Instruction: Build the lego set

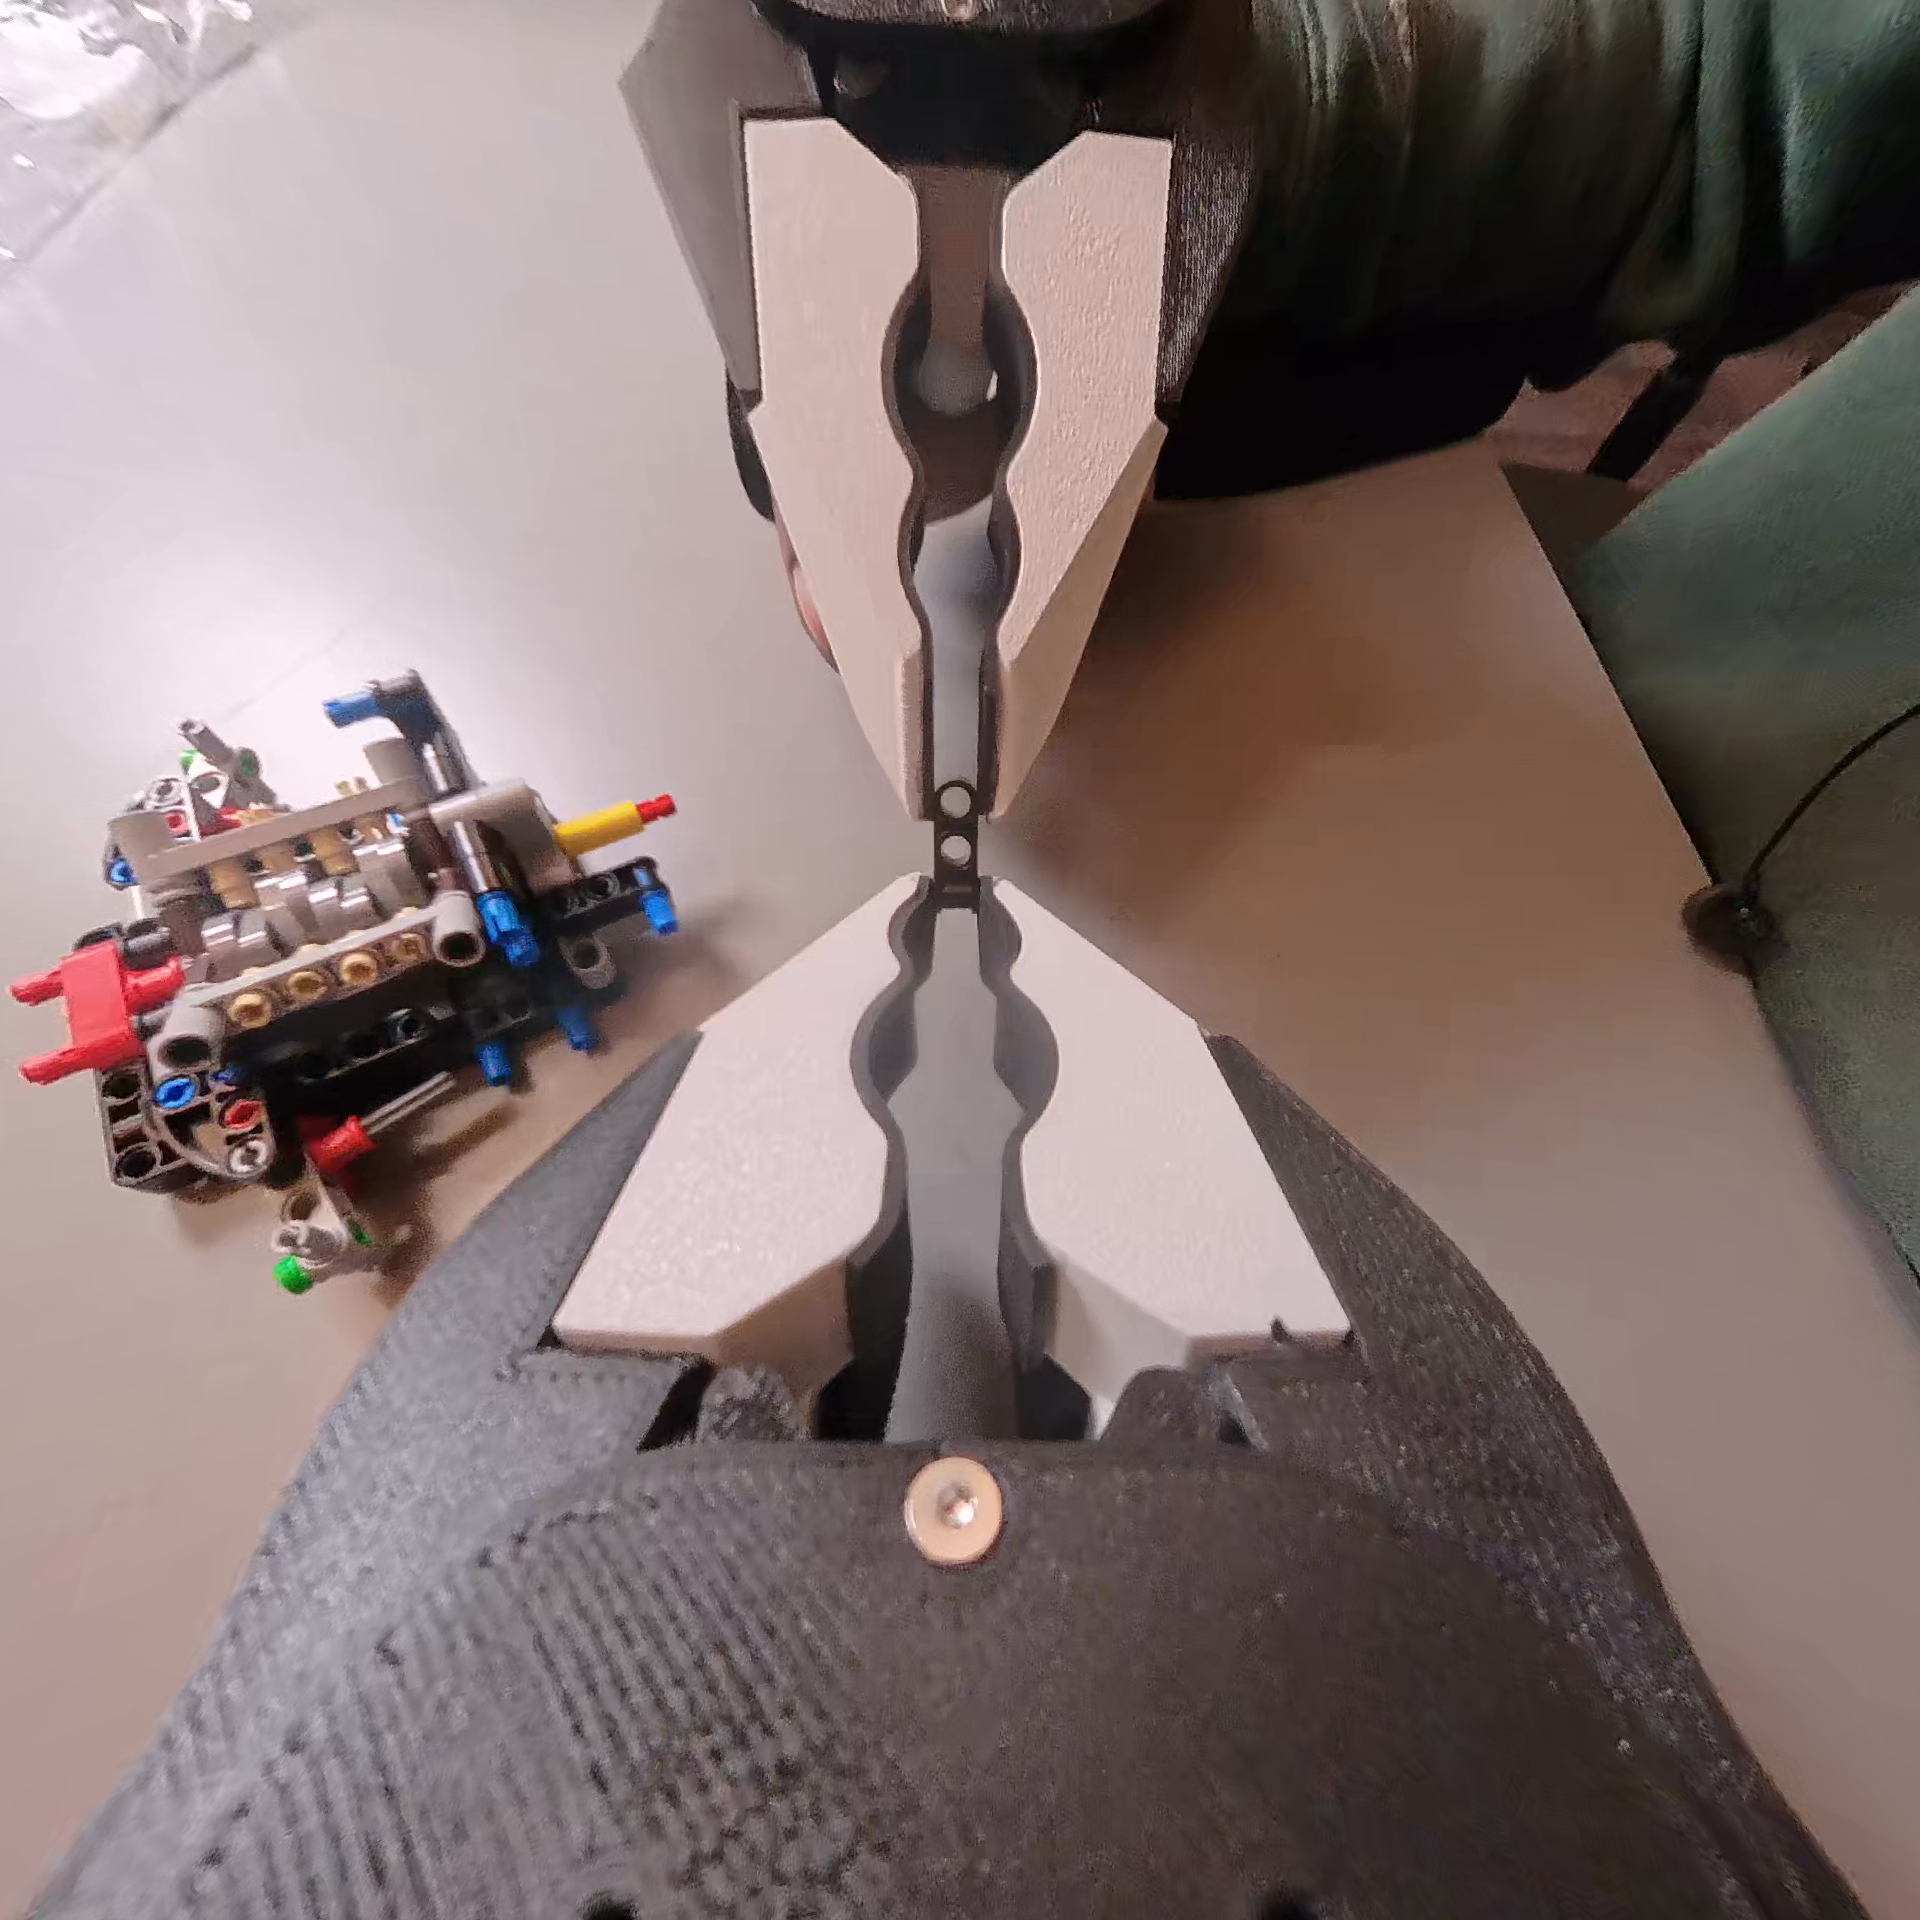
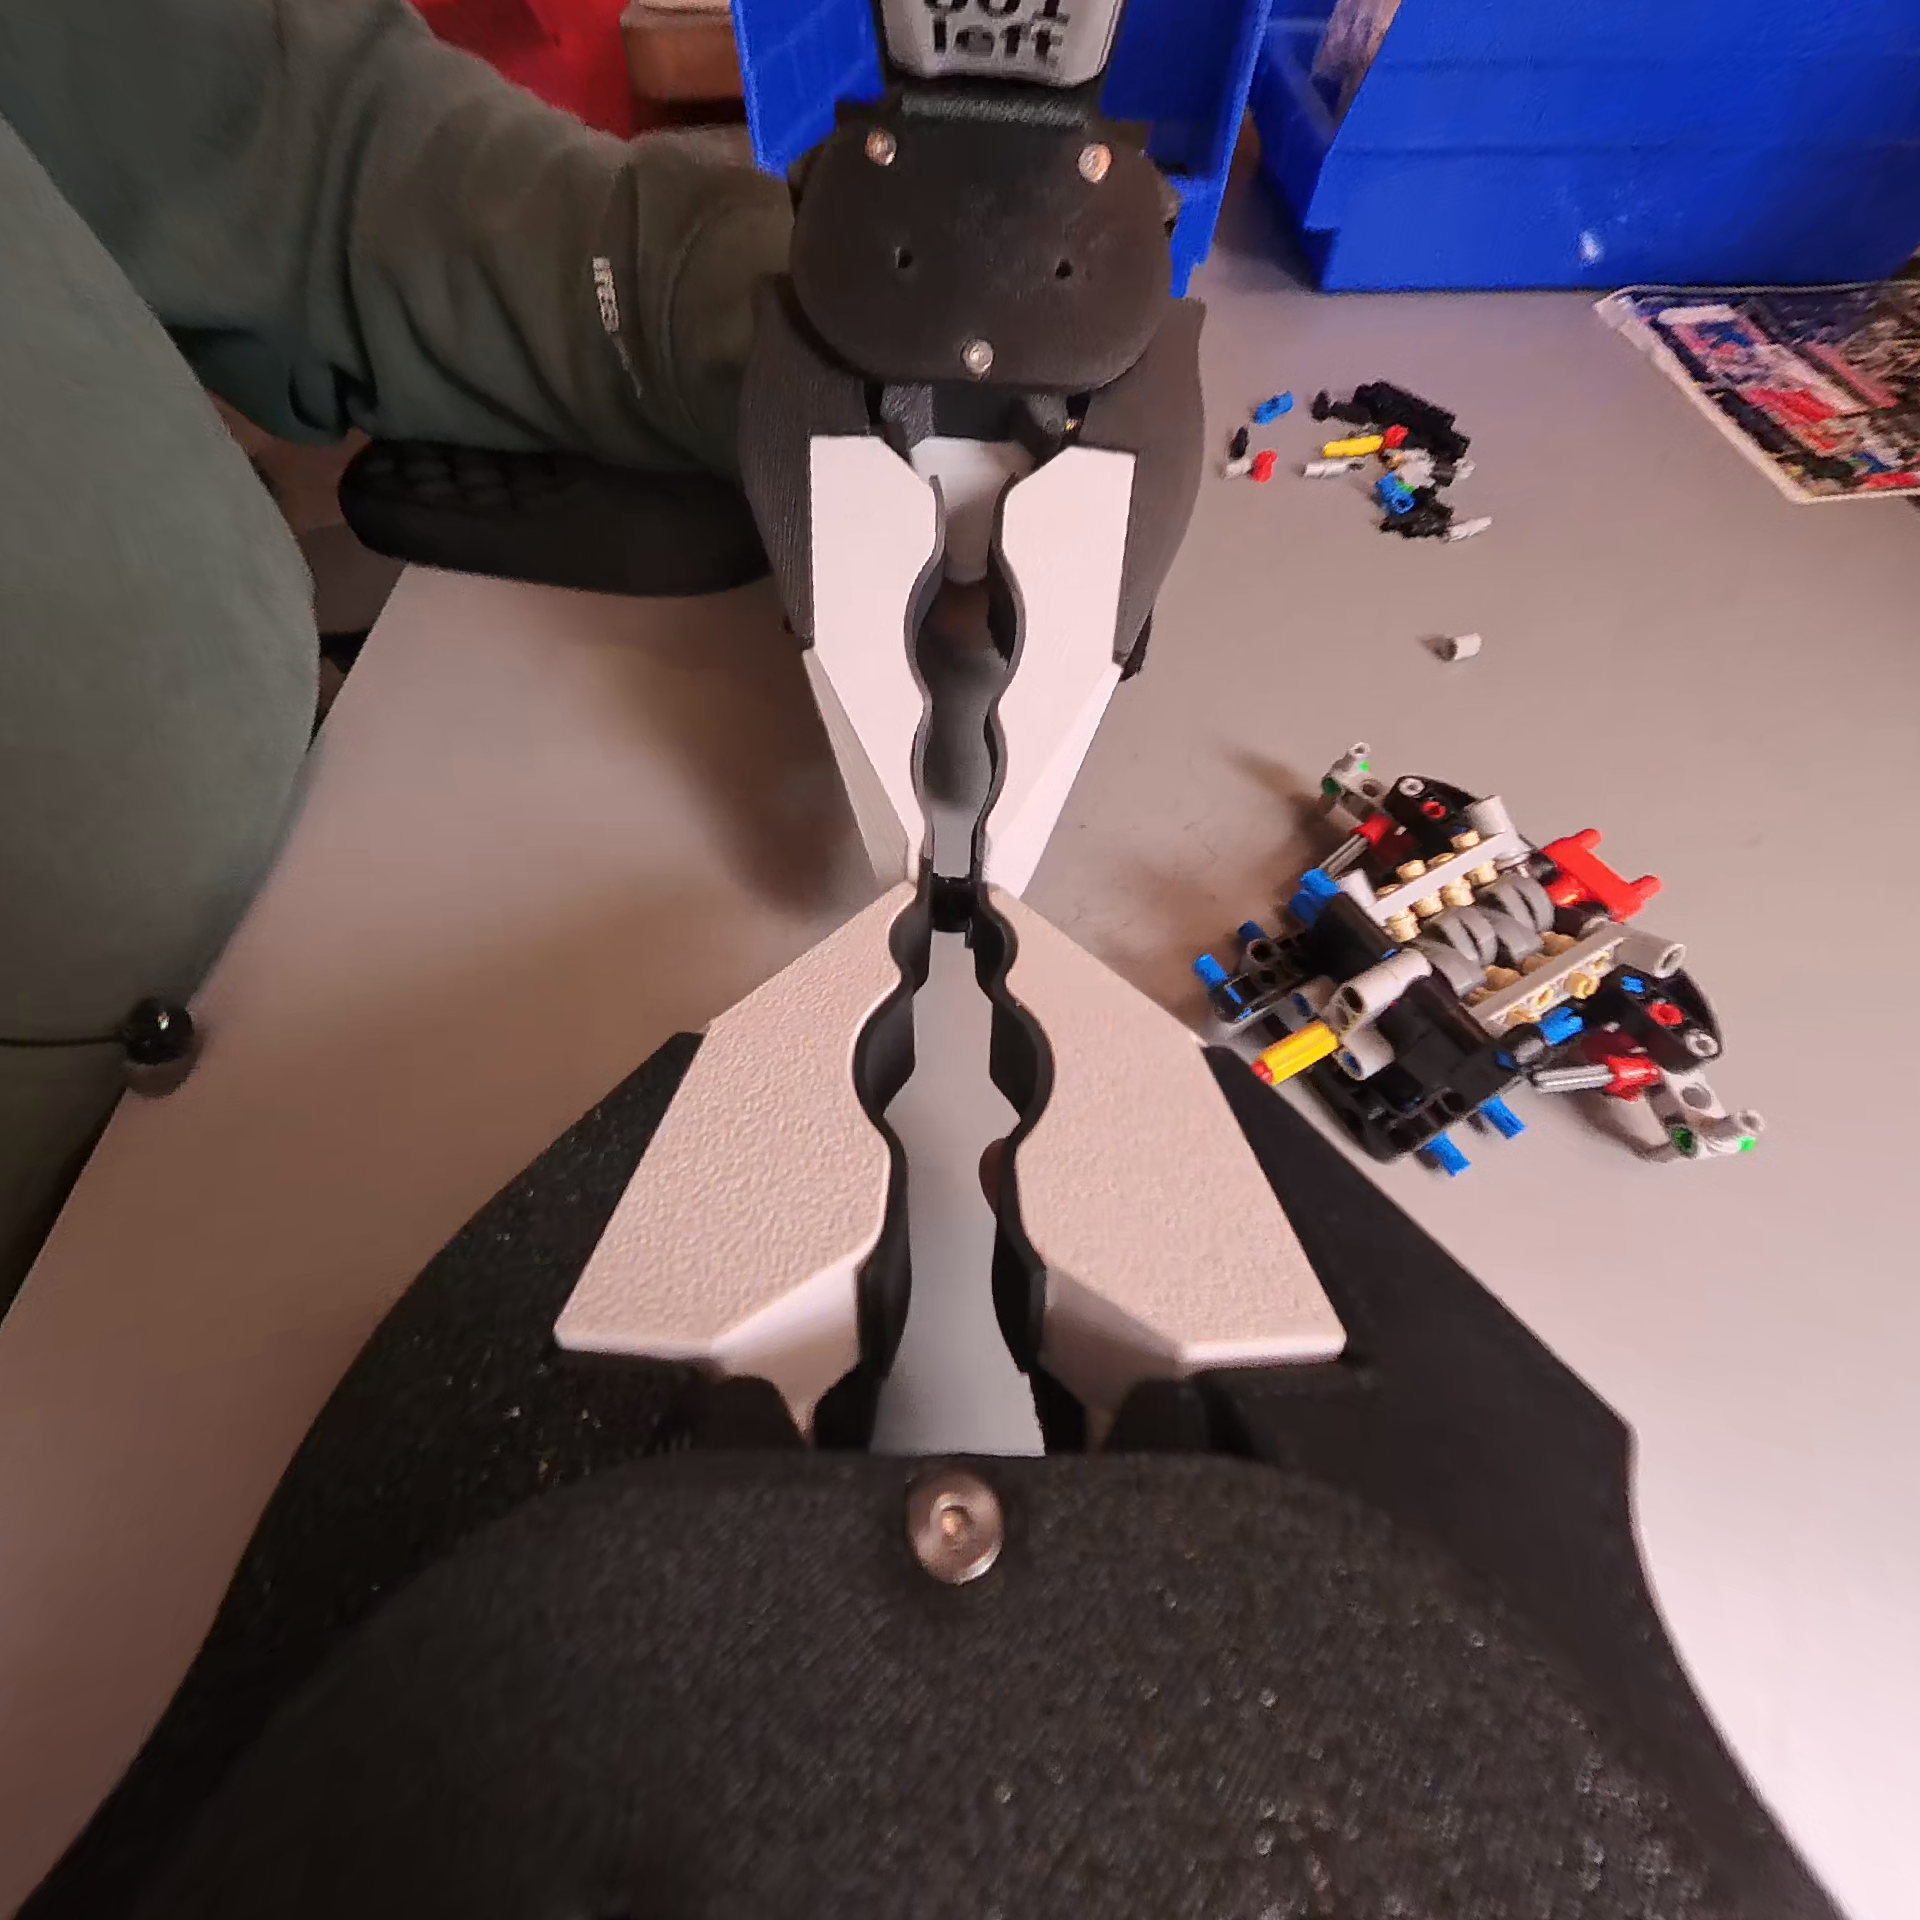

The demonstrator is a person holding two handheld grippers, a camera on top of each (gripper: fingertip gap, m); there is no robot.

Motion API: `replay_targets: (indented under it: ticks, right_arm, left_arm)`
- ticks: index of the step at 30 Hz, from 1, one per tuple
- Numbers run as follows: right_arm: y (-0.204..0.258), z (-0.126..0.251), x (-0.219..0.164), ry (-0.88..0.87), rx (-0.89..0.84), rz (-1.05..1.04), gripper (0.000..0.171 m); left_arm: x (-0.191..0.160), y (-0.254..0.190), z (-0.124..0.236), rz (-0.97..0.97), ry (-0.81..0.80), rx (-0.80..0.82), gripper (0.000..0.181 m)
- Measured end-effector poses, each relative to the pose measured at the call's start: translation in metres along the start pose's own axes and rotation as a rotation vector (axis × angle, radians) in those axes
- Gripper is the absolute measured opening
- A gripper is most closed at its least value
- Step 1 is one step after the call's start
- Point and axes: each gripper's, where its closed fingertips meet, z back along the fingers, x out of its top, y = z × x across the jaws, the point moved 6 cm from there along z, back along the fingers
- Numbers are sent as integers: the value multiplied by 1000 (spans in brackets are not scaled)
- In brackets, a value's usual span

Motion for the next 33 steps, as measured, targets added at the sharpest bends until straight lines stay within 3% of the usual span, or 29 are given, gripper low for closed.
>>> replay_targets:
  ticks: [10, 14, 19, 25, 29, 33]
  right_arm:
    - [-14, 5, 12, -165, -135, -36, 7]
    - [-24, 14, 11, -166, -193, -58, 17]
    - [-56, 22, -10, 23, -473, -107, 26]
    - [-61, 9, -19, 124, -516, -262, 72]
    - [-56, -12, -16, 184, -527, -265, 75]
    - [-60, -20, -16, 220, -561, -253, 65]
  left_arm:
    - [9, 16, 10, 109, -171, 38, 6]
    - [11, 25, 18, 170, -242, 66, 6]
    - [10, 40, 31, 218, -300, 164, 6]
    - [9, 47, 38, 225, -326, 232, 6]
    - [7, 49, 38, 214, -316, 258, 6]
    - [7, 48, 38, 201, -308, 278, 6]
